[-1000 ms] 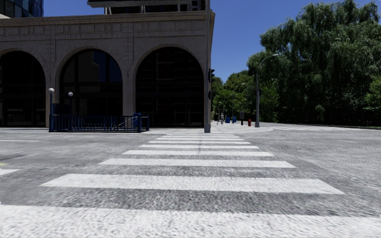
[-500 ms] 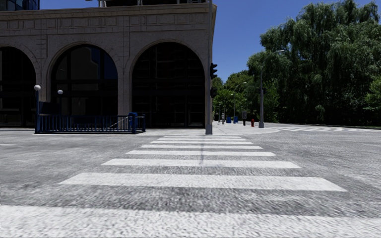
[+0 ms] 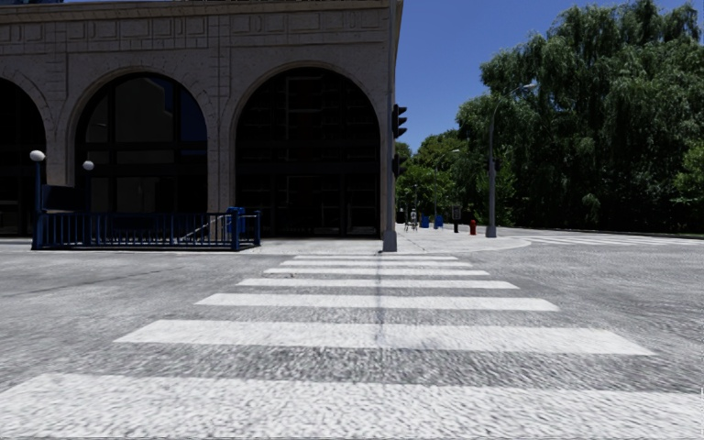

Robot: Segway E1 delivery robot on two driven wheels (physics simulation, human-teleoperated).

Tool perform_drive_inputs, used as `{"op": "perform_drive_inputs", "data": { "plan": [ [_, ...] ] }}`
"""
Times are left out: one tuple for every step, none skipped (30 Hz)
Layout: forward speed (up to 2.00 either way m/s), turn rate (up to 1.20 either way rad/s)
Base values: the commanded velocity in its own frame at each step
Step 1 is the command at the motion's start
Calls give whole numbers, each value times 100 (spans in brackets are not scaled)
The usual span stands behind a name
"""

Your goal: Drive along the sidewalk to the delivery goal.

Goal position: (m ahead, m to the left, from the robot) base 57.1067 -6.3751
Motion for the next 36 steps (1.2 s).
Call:
{"op": "perform_drive_inputs", "data": {
  "plan": [
    [200,0],
    [200,0],
    [200,0],
    [200,0],
    [200,0],
    [200,0],
    [200,0],
    [200,0],
    [200,0],
    [200,0],
    [200,0],
    [200,0],
    [200,0],
    [200,0],
    [200,0],
    [200,0],
    [200,0],
    [200,0],
    [200,0],
    [200,0],
    [200,0],
    [200,0],
    [200,0],
    [200,0],
    [200,0],
    [200,0],
    [200,0],
    [200,0],
    [200,0],
    [200,0],
    [200,0],
    [200,0],
    [200,0],
    [200,0],
    [200,0],
    [200,0]
  ]
}}
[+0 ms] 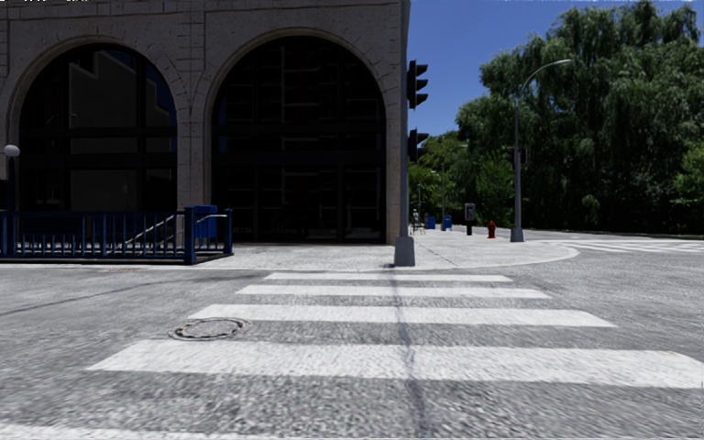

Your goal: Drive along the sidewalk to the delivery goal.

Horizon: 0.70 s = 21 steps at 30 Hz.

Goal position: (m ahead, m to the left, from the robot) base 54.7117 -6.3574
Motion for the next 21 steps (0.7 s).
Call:
{"op": "perform_drive_inputs", "data": {
  "plan": [
    [200,0],
    [200,0],
    [200,0],
    [200,0],
    [200,0],
    [200,0],
    [200,0],
    [200,0],
    [200,0],
    [200,0],
    [200,0],
    [200,0],
    [200,0],
    [200,0],
    [200,0],
    [200,0],
    [200,0],
    [200,0],
    [200,0],
    [200,0],
    [200,0]
  ]
}}
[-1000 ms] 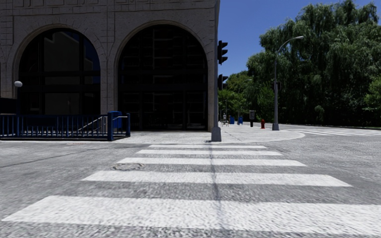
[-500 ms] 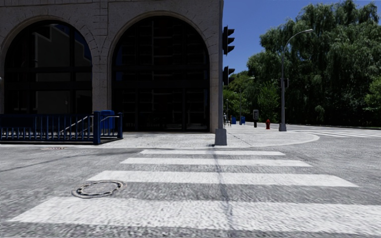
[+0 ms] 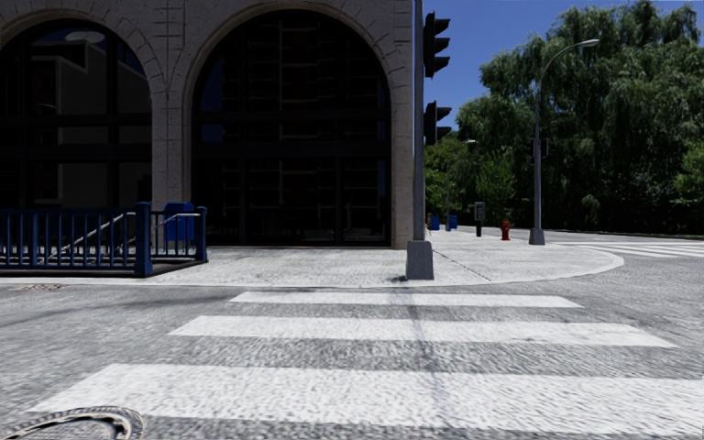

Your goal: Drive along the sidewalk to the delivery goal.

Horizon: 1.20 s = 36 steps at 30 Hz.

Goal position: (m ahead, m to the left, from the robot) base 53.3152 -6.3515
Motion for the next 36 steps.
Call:
{"op": "perform_drive_inputs", "data": {
  "plan": [
    [200,0],
    [200,0],
    [200,0],
    [200,0],
    [200,0],
    [200,0],
    [200,0],
    [200,0],
    [200,7],
    [200,7],
    [200,22],
    [200,32],
    [200,34],
    [200,34],
    [200,31],
    [200,0],
    [200,0],
    [200,0],
    [200,0],
    [200,0],
    [200,0],
    [200,0],
    [200,0],
    [200,0],
    [200,0],
    [200,0],
    [200,0],
    [200,0],
    [200,0],
    [200,0],
    [200,0],
    [200,0],
    [200,0],
    [200,0],
    [200,0],
    [200,0]
  ]
}}
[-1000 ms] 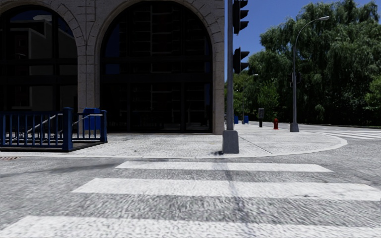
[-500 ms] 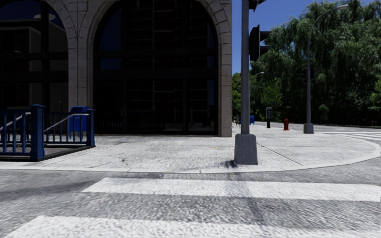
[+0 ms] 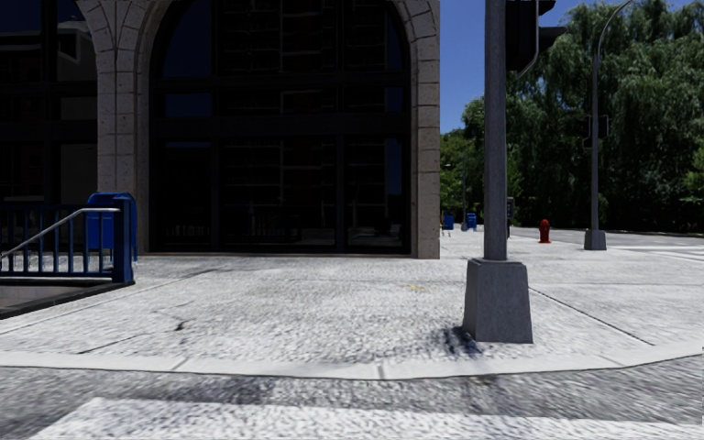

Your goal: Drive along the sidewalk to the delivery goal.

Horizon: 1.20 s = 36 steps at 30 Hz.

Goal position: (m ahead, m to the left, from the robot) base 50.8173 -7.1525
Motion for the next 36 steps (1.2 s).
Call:
{"op": "perform_drive_inputs", "data": {
  "plan": [
    [200,0],
    [200,0],
    [200,0],
    [200,0],
    [200,0],
    [200,0],
    [200,0],
    [200,0],
    [200,0],
    [200,0],
    [200,0],
    [200,0],
    [196,0],
    [188,0],
    [188,0],
    [182,0],
    [177,0],
    [177,0],
    [176,0],
    [176,0],
    [176,0],
    [176,0],
    [176,0],
    [176,0],
    [176,0],
    [176,0],
    [176,0],
    [176,0],
    [176,0],
    [176,0],
    [176,0],
    [175,0],
    [175,0],
    [174,0],
    [173,0],
    [173,0]
  ]
}}
